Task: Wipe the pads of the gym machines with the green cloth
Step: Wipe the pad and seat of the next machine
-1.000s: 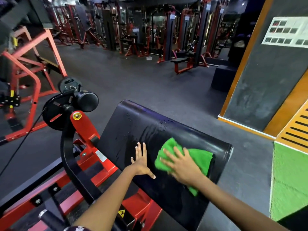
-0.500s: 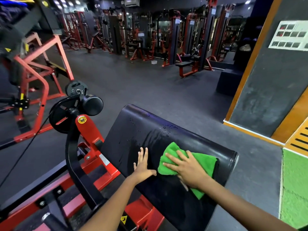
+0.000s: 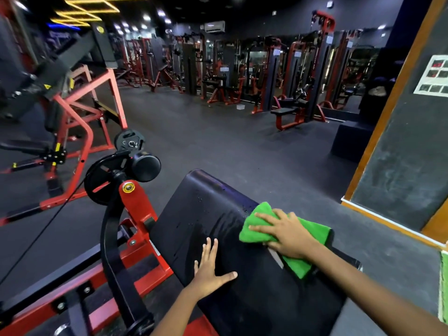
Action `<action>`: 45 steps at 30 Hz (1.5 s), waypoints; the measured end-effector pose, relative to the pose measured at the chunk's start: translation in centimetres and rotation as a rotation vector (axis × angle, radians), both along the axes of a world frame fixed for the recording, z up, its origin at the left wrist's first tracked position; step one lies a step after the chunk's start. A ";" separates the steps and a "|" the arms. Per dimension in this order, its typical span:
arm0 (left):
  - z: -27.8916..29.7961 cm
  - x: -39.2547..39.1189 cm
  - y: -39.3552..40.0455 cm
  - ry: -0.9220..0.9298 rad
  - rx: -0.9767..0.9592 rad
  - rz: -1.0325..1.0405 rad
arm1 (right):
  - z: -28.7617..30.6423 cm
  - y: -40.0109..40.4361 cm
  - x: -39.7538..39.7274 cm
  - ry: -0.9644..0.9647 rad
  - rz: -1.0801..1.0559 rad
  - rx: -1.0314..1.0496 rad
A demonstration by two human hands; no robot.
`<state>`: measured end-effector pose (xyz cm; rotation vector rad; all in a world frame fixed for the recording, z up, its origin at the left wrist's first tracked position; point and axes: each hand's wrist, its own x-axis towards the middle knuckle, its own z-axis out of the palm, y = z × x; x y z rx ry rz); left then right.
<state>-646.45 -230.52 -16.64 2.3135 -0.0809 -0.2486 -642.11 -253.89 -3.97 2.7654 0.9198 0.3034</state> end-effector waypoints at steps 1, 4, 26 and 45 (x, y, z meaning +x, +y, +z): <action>0.0 0.0 0.0 -0.003 -0.013 0.008 | 0.4 0.0 1.0 0.052 -0.121 0.070; 0.2 0.0 -0.1 -0.002 -0.034 0.029 | 1.1 2.6 4.5 0.236 -0.391 0.258; -0.1 -1.7 -2.3 0.026 -0.121 0.281 | 1.1 4.2 6.7 0.212 0.374 -0.209; -0.4 -2.5 -2.2 0.038 -0.104 0.315 | 0.2 13.7 8.5 0.080 0.149 -0.297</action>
